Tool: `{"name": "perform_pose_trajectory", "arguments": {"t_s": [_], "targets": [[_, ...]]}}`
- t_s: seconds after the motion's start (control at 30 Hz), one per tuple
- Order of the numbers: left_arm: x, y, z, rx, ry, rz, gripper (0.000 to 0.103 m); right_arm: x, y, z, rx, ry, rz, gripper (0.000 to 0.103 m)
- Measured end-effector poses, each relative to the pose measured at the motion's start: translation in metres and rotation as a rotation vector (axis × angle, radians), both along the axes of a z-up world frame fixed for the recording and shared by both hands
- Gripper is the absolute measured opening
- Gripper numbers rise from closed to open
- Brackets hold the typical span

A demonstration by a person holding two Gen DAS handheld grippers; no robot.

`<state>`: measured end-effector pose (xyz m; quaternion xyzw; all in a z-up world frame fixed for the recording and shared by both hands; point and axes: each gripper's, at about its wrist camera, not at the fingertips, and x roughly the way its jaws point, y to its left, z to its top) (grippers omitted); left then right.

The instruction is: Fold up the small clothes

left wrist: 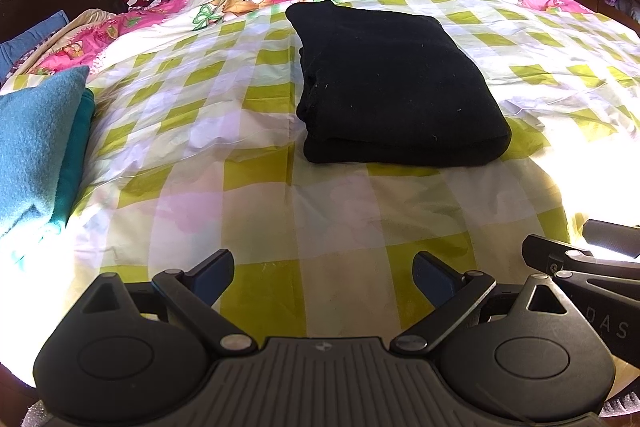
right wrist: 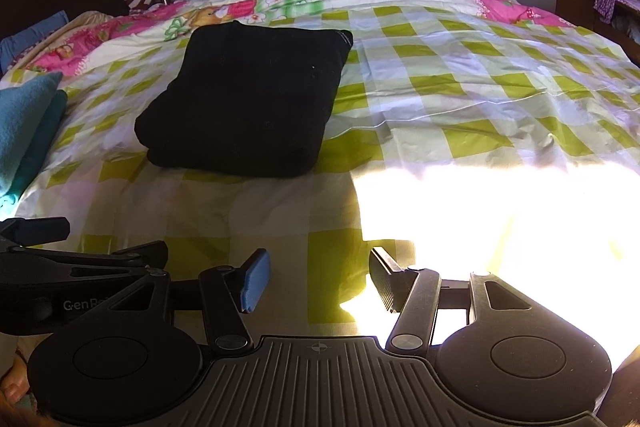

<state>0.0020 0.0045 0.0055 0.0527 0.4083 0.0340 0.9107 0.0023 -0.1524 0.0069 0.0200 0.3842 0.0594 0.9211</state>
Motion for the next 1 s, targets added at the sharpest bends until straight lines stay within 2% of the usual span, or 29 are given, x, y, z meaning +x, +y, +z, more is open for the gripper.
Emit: {"name": "perform_pose_trajectory", "arguments": {"t_s": [1.0], "targets": [[-0.0034, -0.0064, -0.0019, 0.044, -0.014, -0.005, 0.103, -0.0007, 0.0034, -0.0011, -0.061, -0.004, -0.015, 0.055]]}}
